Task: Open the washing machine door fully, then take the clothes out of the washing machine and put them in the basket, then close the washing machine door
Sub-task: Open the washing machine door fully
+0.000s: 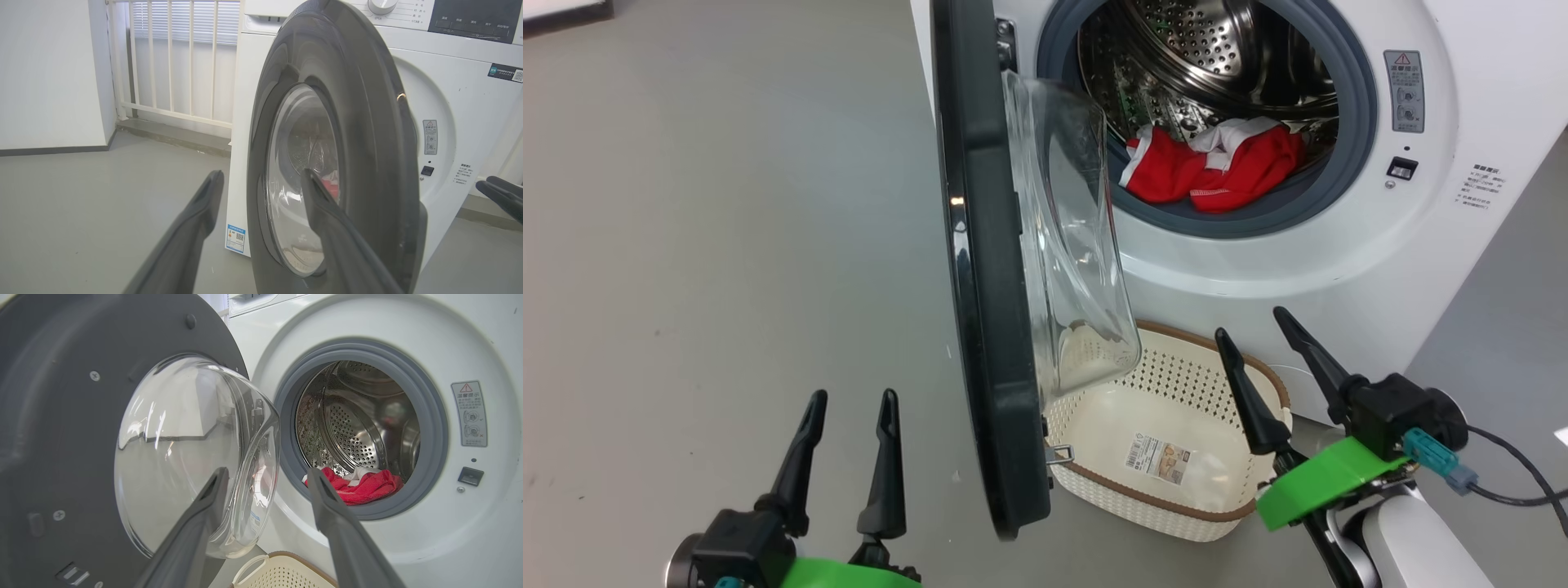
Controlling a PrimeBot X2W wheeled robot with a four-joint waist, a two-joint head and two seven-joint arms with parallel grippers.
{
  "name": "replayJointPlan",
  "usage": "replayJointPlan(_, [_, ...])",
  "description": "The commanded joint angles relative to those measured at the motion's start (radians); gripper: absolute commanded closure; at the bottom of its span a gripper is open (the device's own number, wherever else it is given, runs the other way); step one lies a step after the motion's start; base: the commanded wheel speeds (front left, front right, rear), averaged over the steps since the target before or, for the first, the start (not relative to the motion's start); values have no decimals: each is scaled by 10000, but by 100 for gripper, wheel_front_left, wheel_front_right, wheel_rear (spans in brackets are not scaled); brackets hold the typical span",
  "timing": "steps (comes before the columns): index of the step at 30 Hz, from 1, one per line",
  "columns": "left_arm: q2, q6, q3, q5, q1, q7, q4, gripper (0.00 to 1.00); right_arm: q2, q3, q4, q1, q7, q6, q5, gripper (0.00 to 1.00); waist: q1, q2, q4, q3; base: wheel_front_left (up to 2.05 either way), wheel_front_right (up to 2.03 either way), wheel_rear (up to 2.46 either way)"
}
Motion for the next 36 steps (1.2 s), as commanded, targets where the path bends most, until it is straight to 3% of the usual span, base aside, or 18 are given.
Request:
replayJointPlan(1, [129,112,299,85,-155,-106,-266,0,54,93,-339,4,-137,63,-125,0,0,0,-15,21,0,0,0])
replayJointPlan(14, [195,222,394,144,-73,-244,-122,0,57,229,-453,943,-216,63,31,0,0,0,-186,-10,0,0,0])
replayJointPlan(30, [297,258,275,11,-24,106,89,0,58,473,-370,939,-241,63,331,0,0,0,-332,-83,0,0,0])
replayJointPlan(31, [300,253,260,-7,-20,143,106,36,58,488,-363,936,-241,63,339,0,0,0,-336,-81,0,0,0])
replayJointPlan(33, [302,253,245,-41,-15,193,130,72,58,520,-352,928,-243,63,371,0,0,0,-346,-85,0,0,0])
replayJointPlan(34, [310,256,240,-55,-13,226,142,100,58,533,-349,922,-244,63,383,0,0,0,-353,-84,0,0,0])
replayJointPlan(36, [320,266,237,-66,-29,237,130,100,58,558,-343,908,-247,63,409,0,0,0,-364,-79,0,0,0])
